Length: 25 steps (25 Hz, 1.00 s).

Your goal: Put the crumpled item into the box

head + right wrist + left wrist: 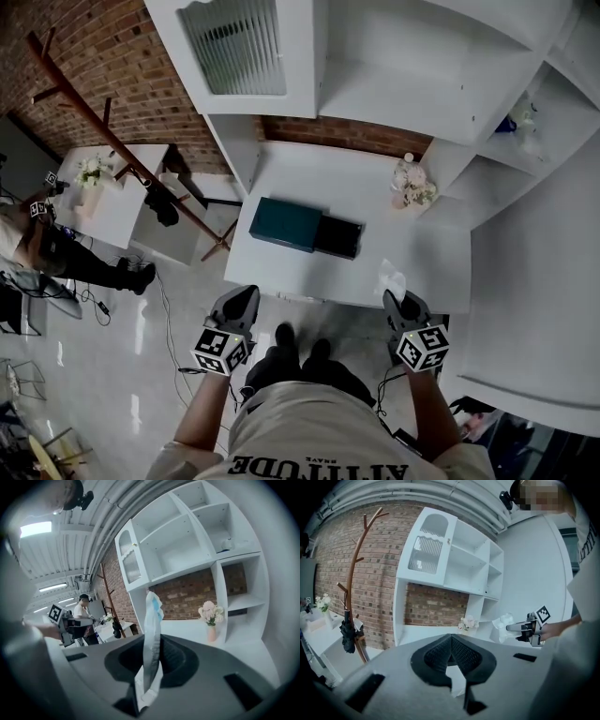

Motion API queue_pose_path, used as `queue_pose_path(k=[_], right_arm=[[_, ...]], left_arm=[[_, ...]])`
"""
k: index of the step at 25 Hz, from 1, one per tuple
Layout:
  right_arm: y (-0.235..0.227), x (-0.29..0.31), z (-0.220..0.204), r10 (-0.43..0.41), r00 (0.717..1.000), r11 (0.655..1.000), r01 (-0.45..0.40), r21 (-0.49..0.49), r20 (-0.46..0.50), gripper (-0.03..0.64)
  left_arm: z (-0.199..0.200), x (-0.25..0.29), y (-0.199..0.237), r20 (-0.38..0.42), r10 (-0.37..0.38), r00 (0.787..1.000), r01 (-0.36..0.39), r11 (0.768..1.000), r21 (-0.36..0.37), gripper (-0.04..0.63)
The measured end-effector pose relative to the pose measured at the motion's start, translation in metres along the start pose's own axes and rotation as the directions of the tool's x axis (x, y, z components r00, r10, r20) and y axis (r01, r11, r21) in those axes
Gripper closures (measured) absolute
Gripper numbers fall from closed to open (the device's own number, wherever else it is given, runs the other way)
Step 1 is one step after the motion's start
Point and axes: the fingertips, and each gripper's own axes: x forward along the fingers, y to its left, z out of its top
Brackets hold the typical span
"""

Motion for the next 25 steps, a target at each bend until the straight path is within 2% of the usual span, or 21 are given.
queue_pose_path(k=[9, 13, 25], right_arm=[[-0.006, 0.035, -0.003, -0.017, 0.999, 1.0, 0.018, 0.023, -0.039, 0.545], [-0.011, 0.055, -0.003, -0.038, 0.998, 0.997, 0.042, 0.069, -0.054, 0.545], [-0.029, 0.134, -0.018, -0.057, 0.99, 0.984, 0.077, 0.159, -0.129, 0.545]], left_arm=[[-0.002, 0.028, 0.025, -0.012, -0.028, 1.0, 0.028, 1.0, 0.0, 0.571], [0.0, 0.046, 0.042, -0.016, -0.052, 0.999, 0.052, 0.999, -0.002, 0.571], [-0.013, 0.1, 0.084, -0.089, -0.125, 0.988, 0.122, 0.992, -0.041, 0.571]])
